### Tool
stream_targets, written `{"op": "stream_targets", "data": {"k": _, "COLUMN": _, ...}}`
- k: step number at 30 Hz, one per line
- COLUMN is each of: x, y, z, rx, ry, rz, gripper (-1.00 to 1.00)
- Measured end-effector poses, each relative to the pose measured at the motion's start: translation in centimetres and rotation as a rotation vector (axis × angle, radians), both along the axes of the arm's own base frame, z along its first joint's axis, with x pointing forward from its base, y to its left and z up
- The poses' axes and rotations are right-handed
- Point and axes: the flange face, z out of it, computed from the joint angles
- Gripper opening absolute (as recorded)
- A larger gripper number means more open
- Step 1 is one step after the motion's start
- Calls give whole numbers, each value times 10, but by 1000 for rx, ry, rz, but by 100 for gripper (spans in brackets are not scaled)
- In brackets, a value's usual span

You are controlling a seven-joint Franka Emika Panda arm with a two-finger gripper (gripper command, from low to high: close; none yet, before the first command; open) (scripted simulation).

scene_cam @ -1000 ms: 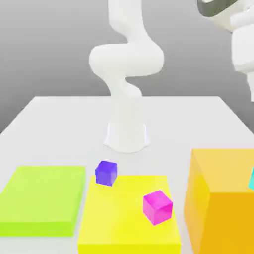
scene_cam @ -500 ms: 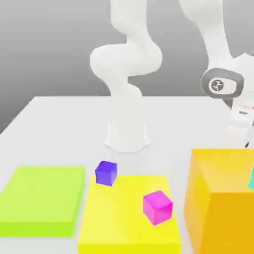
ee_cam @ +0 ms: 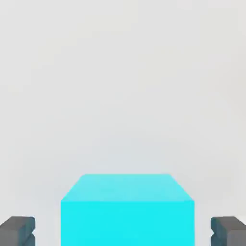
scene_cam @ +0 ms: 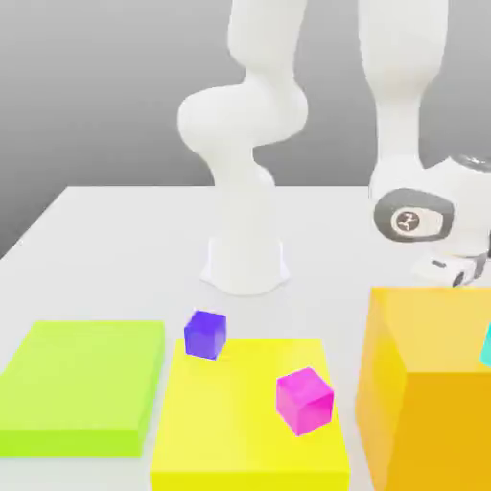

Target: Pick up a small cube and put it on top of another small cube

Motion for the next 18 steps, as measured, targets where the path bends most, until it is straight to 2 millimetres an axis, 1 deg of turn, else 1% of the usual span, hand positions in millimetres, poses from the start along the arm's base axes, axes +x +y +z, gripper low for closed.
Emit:
{"op": "stream_targets", "data": {"k": 4, "x": 0, "y": 0, "z": -2, "rx": 0, "ry": 0, "rz": 0, "gripper": -100}}
{"op": "stream_targets", "data": {"k": 5, "x": 0, "y": 0, "z": 0, "rx": 1, "ry": 0, "rz": 0, "gripper": -100}}
{"op": "stream_targets", "data": {"k": 11, "x": 2, "y": 6, "z": 33, "rx": 15, "ry": -1, "rz": -4, "gripper": -100}}
{"op": "stream_targets", "data": {"k": 18, "x": 1, "y": 3, "z": 65, "rx": 5, "ry": -4, "rz": -4, "gripper": -100}}
